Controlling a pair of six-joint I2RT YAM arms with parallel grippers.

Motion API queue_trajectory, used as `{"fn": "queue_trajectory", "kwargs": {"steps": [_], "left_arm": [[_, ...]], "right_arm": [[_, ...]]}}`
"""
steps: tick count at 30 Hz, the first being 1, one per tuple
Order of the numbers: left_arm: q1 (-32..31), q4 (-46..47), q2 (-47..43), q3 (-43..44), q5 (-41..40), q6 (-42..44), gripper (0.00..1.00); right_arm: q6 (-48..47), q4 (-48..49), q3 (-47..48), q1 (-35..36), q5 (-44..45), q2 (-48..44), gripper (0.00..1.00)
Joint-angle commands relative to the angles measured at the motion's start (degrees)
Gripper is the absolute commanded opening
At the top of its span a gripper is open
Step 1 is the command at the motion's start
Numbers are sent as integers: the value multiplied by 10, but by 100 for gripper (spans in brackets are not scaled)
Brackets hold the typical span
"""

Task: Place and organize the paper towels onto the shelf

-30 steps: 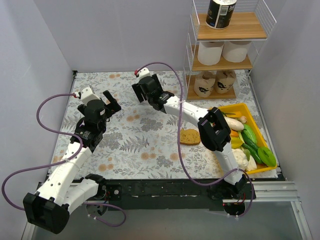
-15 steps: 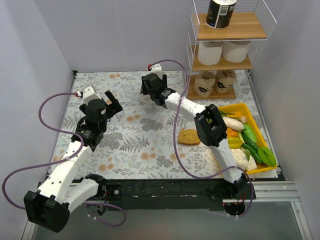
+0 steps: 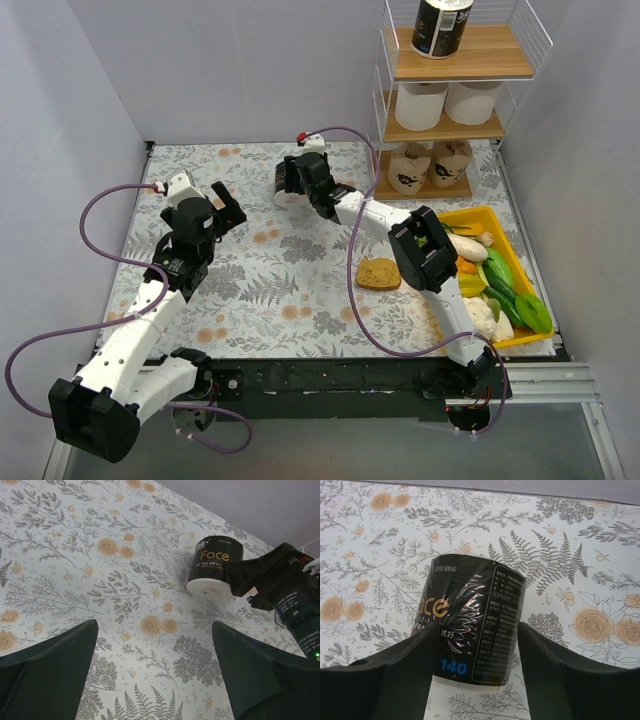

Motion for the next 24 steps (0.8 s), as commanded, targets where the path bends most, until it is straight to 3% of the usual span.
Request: {"fn": "queue_trajectory", "kwargs": {"steps": [1,13,24], "left_arm": [[0,7,-7,6,-1,6,98],[0,7,-11,5,-4,7,98],[0,7,-31,0,-26,3,98]], "right_arm": [[1,-36,-44,7,-43,-28,69],[7,-5,-228,67,11,-148,68],[-33,-80,-189,70,-17,-222,69]]}}
